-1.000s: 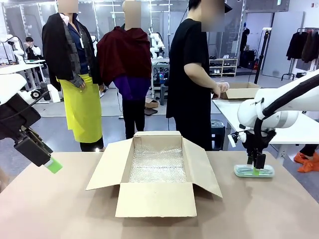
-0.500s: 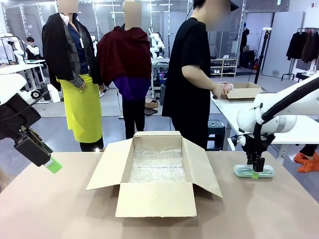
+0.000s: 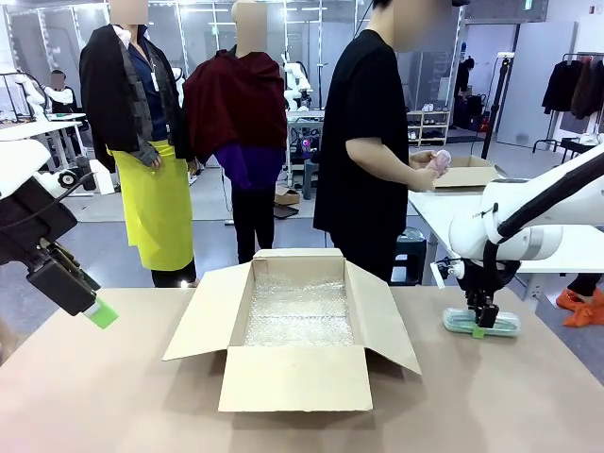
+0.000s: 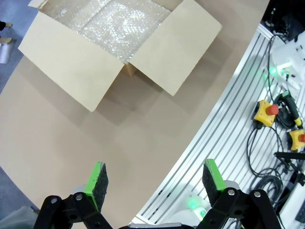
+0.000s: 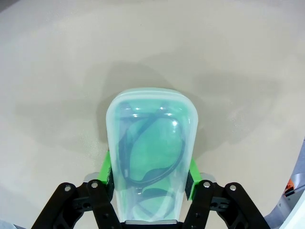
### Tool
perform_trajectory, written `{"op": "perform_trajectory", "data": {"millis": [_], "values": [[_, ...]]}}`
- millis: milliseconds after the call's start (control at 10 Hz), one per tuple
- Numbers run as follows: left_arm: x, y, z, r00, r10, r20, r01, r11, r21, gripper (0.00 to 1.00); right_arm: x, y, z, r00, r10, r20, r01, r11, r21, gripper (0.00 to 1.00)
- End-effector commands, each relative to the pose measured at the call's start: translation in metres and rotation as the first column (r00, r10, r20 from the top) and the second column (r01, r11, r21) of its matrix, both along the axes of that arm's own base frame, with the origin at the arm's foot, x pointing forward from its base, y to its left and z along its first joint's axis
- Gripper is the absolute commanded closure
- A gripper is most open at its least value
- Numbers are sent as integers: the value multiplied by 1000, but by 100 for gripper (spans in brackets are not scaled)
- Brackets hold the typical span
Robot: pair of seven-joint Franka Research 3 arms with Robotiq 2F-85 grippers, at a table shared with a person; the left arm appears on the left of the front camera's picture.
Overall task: Pack the glasses set securely to prepare it for shipping.
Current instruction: Place the Glasses case inside the Package Box.
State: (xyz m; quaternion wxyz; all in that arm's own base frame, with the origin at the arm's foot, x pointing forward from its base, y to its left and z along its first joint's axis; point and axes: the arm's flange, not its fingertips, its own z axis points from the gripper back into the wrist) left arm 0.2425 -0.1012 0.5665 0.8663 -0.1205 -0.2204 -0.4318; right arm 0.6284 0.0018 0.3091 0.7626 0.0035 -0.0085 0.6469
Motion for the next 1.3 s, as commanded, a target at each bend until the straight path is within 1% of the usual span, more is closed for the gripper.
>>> {"op": "perform_trajectory", "data": {"millis": [0, 100, 200, 400, 500, 600, 800, 900, 1000, 1200], "values": [[0, 0, 1, 1000, -16, 9, 17, 1000, -8, 0, -11, 0, 0, 1000, -6, 5, 6, 1000, -2, 63], [0, 0, 1, 1000, -16, 9, 17, 1000, -8, 0, -12, 1, 6, 1000, -7, -6, 7, 1000, 3, 68], [0, 0, 1, 1000, -16, 9, 17, 1000, -8, 0, -13, 3, 17, 1000, -6, -15, 6, 1000, 17, 68], [0, 0, 1, 1000, -16, 9, 17, 1000, -8, 0, -15, 10, 65, 1000, -21, -16, 22, 999, 38, 68], [0, 0, 1, 1000, -16, 9, 17, 1000, -8, 0, -17, 15, 91, 998, -32, -56, 35, 999, 38, 68], [0, 0, 1, 1000, -16, 9, 17, 1000, -8, 0, -18, 24, 112, 996, -55, -63, 55, 998, 2, 68], [0, 0, 1, 1000, -16, 9, 17, 1000, -8, 0, -18, 47, 138, 996, -45, -73, 43, 999, -19, 68], [0, 0, 1, 1000, -16, 9, 17, 1000, -8, 0, -18, 65, 148, 997, -41, -72, 38, 998, -45, 68], [0, 0, 1, 1000, -16, 9, 17, 1000, -8, 0, -17, 98, 162, 997, -17, -75, 15, 999, -31, 68], [0, 0, 1, 1000, -16, 9, 17, 1000, -8, 0, -13, 176, 177, 998, 14, -55, -18, 998, -63, 68]]}}
